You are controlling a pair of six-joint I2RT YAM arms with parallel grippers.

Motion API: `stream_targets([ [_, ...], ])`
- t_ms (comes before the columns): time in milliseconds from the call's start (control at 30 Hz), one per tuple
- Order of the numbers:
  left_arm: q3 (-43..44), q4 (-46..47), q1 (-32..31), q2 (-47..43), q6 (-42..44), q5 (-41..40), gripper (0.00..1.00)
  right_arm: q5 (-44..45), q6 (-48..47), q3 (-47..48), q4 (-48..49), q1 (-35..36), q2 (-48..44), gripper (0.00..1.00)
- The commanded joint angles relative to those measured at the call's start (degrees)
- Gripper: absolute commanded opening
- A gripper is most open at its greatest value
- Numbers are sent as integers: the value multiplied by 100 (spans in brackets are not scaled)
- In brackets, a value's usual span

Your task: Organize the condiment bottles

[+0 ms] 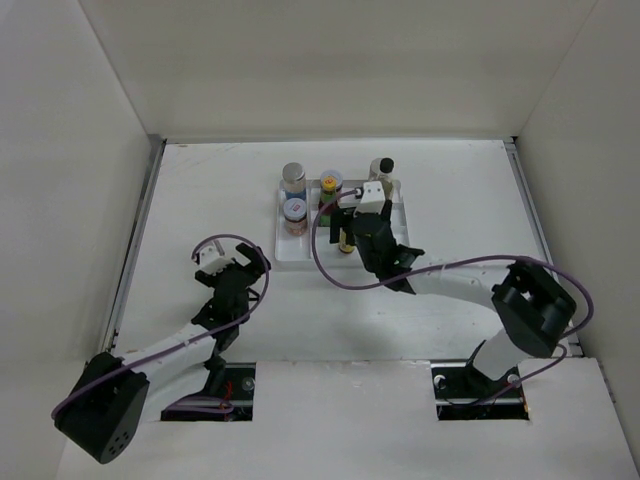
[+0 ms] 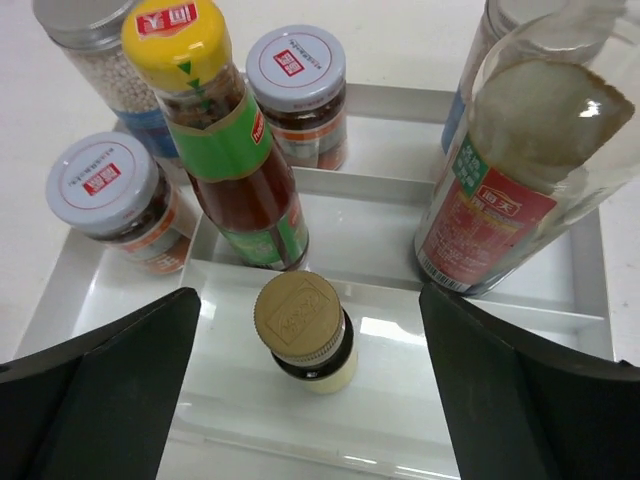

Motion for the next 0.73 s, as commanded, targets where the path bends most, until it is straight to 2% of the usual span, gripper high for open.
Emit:
stream_targets([
  [0,322,-89,-57,18,-60,-52,100,143,-41,-72,335,58,-821,100],
  [200,586,-406,-162,150,-51,-78,100,258,186,-1055,336,-258,-2709,100],
  [367,674,-442,-329,71,-43,-113,100,381,879,-2276,283,-1293,-4213,100],
  [500,683,-407,-461,-52,-25,-122,100,153,1697,-2963,28,-2234,-4611,100],
  [700,885,-424,-628,97,-25,-87,100,-243,2103,-3298,45,-3123,-4357,100],
])
